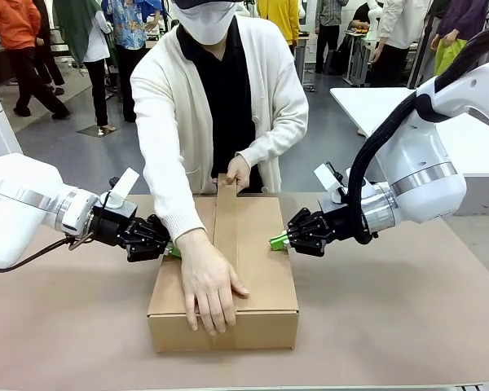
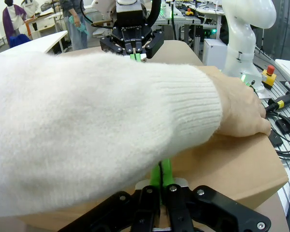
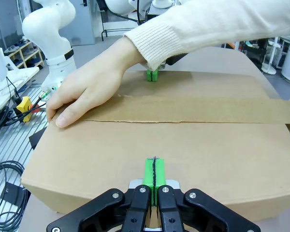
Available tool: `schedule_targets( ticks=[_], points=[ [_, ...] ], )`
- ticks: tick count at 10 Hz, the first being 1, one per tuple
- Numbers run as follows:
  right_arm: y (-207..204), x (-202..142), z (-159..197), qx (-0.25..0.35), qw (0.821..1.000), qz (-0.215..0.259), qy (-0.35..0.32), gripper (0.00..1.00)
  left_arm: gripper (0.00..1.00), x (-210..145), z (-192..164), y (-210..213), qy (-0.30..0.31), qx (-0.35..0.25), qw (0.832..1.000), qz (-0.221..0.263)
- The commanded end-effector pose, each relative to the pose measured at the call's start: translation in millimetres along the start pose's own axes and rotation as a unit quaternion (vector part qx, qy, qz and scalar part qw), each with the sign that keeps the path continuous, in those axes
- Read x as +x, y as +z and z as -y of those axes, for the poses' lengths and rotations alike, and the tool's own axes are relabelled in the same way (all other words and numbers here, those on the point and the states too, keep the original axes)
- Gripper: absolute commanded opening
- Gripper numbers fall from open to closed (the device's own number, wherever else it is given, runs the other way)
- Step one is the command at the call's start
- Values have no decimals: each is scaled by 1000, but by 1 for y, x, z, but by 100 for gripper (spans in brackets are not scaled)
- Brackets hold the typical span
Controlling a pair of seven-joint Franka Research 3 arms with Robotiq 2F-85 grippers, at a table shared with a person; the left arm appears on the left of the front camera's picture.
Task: Wrap the clocks to prevent damage.
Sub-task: After the human seals the box with tape, release both hands from the side flaps of the Package Box.
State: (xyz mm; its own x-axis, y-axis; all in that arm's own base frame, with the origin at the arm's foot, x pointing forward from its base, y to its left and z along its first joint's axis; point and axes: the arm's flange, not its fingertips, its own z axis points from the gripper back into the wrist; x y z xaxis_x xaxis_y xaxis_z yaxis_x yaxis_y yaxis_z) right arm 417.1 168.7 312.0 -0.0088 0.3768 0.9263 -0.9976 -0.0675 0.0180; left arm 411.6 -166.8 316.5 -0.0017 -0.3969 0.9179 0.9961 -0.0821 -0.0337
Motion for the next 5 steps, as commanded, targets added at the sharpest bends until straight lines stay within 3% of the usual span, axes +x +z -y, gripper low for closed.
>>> schedule_targets(
  ticks=[1, 5],
  points=[
    [-2, -3, -1, -1, 1000, -1, -4, 1, 0, -4, 0, -2, -2, 3, 1000, -4],
    [-2, -3, -1, -1, 1000, -1, -4, 1, 0, -4, 0, -2, -2, 3, 1000, -4]
  ],
)
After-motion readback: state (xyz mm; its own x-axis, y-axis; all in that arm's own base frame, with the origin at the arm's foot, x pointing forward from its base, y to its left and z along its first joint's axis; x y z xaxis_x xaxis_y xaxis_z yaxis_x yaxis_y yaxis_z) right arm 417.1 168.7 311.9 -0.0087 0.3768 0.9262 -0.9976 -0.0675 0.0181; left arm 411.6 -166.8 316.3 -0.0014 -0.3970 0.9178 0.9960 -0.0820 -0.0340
